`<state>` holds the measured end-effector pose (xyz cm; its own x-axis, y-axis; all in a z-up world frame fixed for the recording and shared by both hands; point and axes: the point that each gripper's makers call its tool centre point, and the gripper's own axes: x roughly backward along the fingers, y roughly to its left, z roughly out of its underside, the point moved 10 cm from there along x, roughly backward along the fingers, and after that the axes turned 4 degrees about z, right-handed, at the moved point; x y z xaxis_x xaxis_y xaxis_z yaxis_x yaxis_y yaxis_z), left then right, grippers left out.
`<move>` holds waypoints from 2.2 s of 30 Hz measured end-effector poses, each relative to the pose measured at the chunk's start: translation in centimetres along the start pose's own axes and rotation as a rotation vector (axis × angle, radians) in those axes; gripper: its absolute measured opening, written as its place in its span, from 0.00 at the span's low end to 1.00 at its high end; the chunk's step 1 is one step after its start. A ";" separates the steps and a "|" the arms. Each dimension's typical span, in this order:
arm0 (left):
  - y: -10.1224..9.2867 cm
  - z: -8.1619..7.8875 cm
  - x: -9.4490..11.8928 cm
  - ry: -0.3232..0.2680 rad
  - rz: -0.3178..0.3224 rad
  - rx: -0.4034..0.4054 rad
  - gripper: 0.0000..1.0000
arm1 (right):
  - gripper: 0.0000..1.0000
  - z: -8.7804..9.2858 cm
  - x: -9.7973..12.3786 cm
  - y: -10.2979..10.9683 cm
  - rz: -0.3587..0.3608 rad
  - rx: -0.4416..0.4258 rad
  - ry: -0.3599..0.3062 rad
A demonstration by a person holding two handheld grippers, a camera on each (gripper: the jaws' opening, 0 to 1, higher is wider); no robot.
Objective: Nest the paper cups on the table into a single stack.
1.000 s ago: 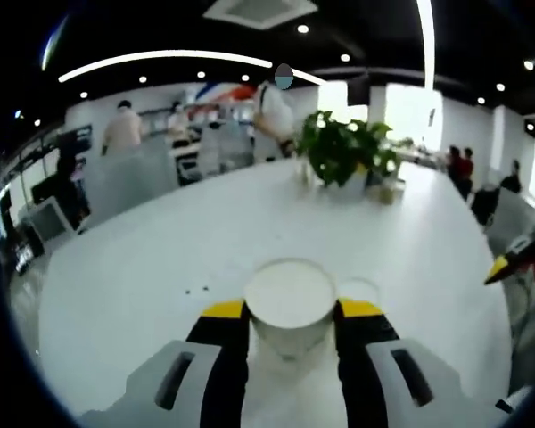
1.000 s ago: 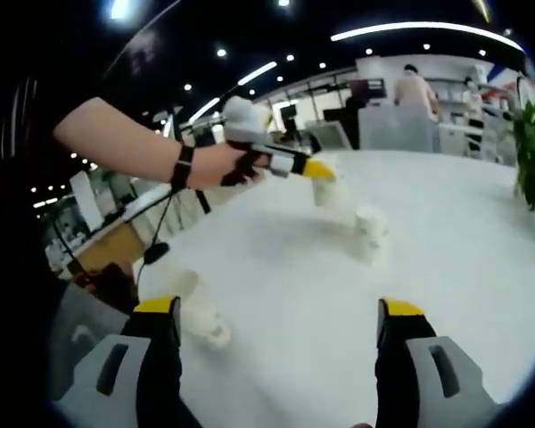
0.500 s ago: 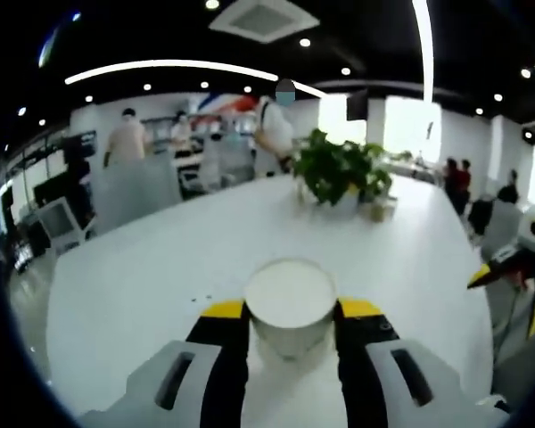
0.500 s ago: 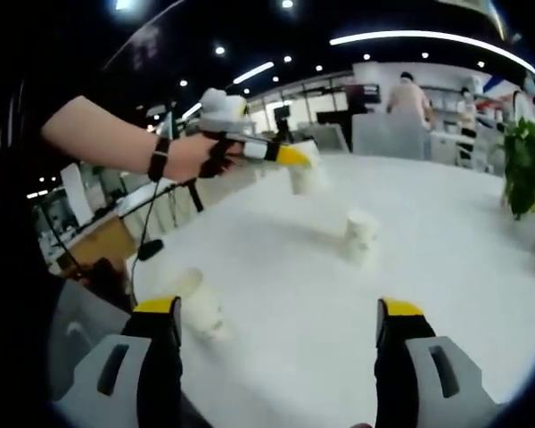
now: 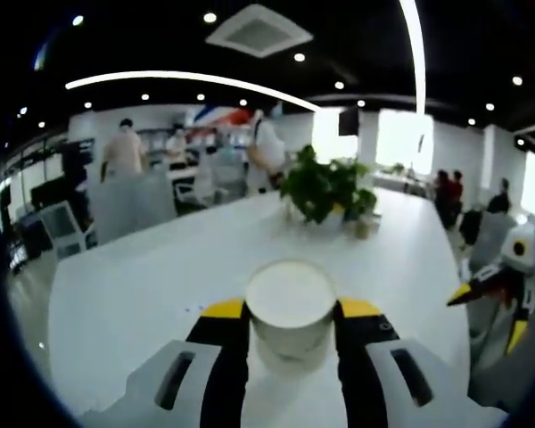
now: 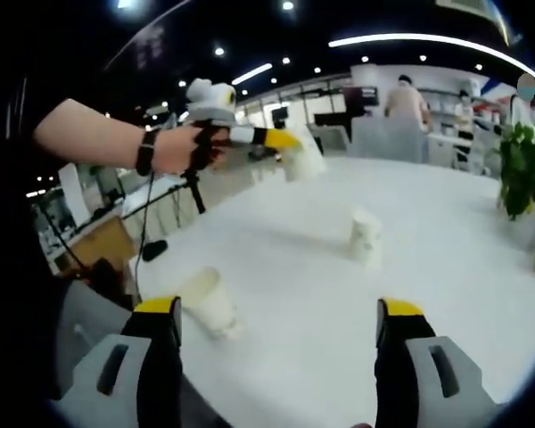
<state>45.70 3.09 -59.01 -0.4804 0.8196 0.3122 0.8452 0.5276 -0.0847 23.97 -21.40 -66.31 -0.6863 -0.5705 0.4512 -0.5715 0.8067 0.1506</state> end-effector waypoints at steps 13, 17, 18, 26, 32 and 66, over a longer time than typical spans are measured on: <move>-3.1 0.8 2.3 -0.018 0.072 -0.021 0.35 | 0.89 -0.1 1.1 1.2 -0.005 -0.021 -0.038; -4.0 1.3 3.0 -0.034 0.094 0.014 0.35 | 0.88 -0.3 1.2 1.5 -0.005 -0.031 -0.058; -4.3 1.4 3.1 -0.035 0.095 0.013 0.35 | 0.88 -0.3 1.1 1.6 -0.008 -0.038 -0.063; -5.5 1.8 4.5 -0.071 0.105 0.058 0.35 | 0.88 -0.9 0.4 3.0 -0.041 -0.048 -0.083; -6.9 1.9 5.1 -0.086 0.153 0.060 0.35 | 0.88 -1.4 0.0 3.9 -0.073 -0.036 -0.103; -10.3 3.2 6.7 -0.150 0.214 0.157 0.35 | 0.82 -3.2 -1.3 6.1 -0.204 -0.083 -0.228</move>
<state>33.01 3.80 -59.05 -0.3347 0.9335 0.1290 0.8900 0.3581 -0.2824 22.80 -15.27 -63.14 -0.6501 -0.7340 0.1967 -0.6753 0.6767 0.2933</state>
